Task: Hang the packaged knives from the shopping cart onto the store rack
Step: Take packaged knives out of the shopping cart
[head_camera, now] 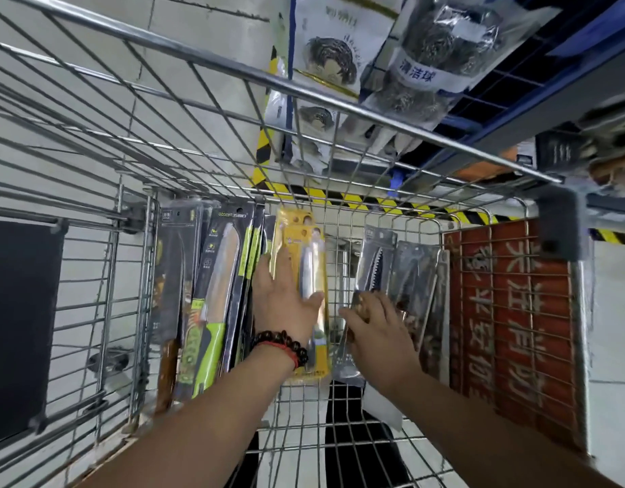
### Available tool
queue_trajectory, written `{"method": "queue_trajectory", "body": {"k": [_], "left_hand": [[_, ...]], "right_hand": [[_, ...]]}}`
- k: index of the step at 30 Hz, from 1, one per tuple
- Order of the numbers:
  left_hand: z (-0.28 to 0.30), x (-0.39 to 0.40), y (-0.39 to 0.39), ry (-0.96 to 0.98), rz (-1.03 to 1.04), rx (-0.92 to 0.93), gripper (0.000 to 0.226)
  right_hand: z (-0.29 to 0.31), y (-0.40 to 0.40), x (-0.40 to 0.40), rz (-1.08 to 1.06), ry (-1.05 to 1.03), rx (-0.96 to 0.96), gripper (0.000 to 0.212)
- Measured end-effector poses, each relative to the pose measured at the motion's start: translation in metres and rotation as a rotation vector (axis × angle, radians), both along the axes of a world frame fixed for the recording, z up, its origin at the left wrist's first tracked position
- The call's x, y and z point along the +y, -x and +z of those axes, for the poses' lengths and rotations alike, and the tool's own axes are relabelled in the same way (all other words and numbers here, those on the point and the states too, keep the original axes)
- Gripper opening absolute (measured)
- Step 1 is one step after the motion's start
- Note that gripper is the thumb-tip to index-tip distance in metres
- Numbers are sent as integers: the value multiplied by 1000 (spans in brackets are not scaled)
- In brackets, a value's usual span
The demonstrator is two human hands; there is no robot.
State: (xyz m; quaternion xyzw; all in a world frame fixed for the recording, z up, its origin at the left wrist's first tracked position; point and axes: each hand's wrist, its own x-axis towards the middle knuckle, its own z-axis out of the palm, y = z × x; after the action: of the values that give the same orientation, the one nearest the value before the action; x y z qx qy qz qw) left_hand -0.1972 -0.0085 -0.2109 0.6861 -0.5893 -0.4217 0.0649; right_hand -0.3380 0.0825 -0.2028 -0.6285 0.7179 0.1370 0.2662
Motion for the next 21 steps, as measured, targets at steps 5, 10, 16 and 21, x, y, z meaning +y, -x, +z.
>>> {"method": "queue_trajectory", "body": {"k": [5,10,16,21], "left_hand": [[29,23,48,-105,-125,270,43],[11,27,83,-399,1,273,71],[-9,28,73,-523,78,261,56],[-9,31,53,-574,65,272,26]], "right_hand": [[-4,2,13,-273,128,-180,66],[13,18,23,-657,237,-96,43],[17,25,26,-1250,20,-251,72],[3,25,30,-1175,-93,-232,96]]}}
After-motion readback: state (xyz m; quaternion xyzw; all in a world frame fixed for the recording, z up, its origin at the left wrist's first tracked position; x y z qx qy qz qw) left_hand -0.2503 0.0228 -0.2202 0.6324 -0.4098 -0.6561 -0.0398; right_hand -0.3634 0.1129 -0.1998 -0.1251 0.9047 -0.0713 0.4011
